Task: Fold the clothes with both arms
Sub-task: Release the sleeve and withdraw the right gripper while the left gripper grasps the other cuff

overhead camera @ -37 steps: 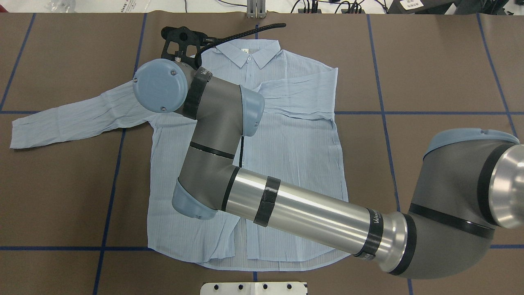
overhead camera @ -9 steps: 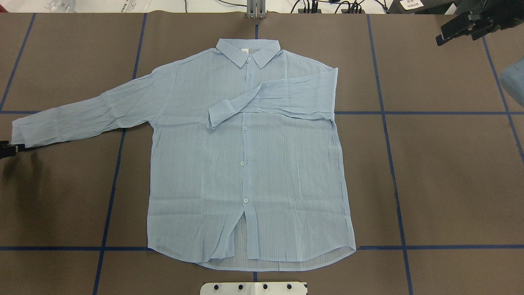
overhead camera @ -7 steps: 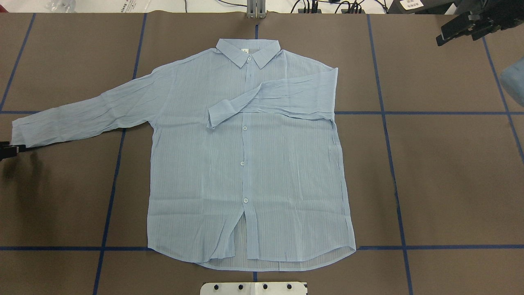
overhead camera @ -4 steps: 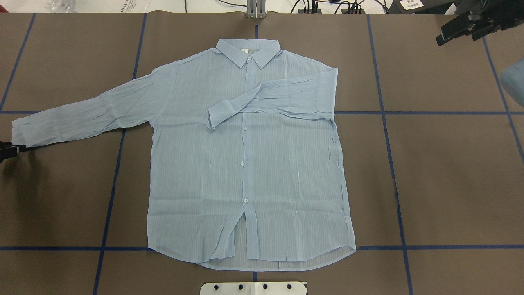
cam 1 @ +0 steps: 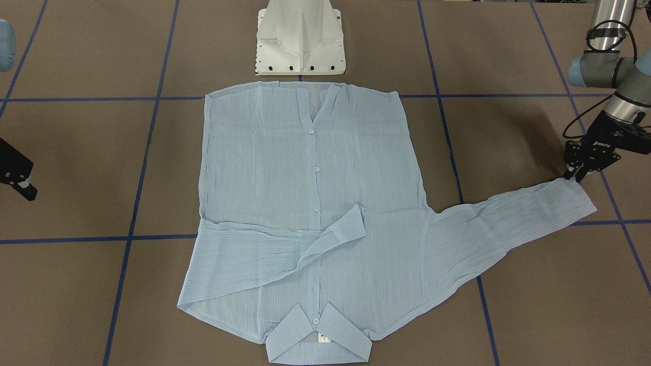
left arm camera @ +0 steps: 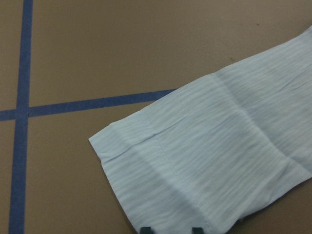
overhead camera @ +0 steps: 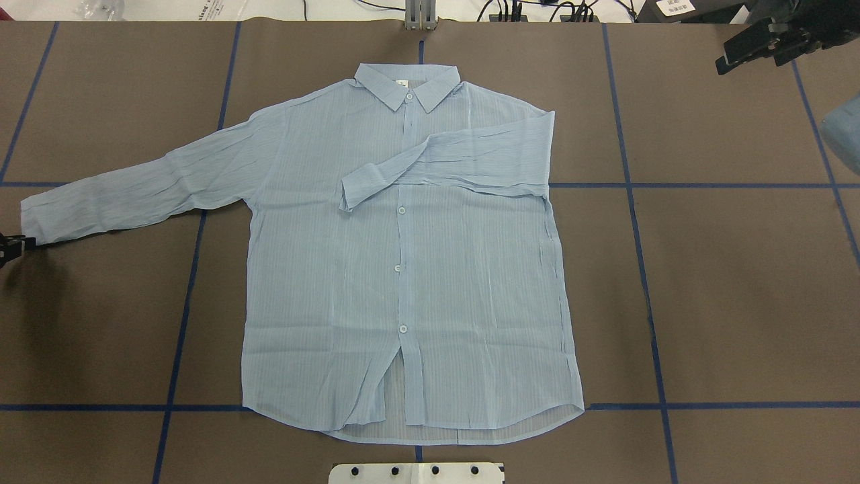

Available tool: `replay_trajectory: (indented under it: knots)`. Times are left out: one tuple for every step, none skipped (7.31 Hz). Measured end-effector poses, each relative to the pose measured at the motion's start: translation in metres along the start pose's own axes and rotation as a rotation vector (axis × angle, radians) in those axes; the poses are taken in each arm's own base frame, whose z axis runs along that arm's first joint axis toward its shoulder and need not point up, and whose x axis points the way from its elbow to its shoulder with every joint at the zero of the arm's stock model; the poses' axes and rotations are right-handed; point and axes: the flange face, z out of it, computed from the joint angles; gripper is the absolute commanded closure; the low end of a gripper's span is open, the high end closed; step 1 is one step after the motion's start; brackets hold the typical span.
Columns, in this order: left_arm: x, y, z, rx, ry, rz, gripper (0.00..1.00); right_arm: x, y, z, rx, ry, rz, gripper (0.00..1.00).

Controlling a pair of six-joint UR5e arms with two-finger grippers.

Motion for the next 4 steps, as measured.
replay_trajectory:
  knots:
    - [0.001,-0.001,0.000,0.000,0.004,0.002,1.00,0.000,0.000,0.000,-0.001,0.000,0.000,0.00]
    - [0.004,-0.003,-0.001,0.002,0.011,0.005,1.00,0.001,0.000,0.000,-0.001,0.000,0.001,0.00]
    - [0.011,-0.007,-0.003,0.007,0.027,0.010,1.00,0.001,0.000,0.000,-0.001,0.000,0.002,0.00]
    - [0.023,-0.017,-0.008,0.021,0.054,0.023,1.00,0.001,0.000,0.001,-0.001,0.001,0.003,0.00]
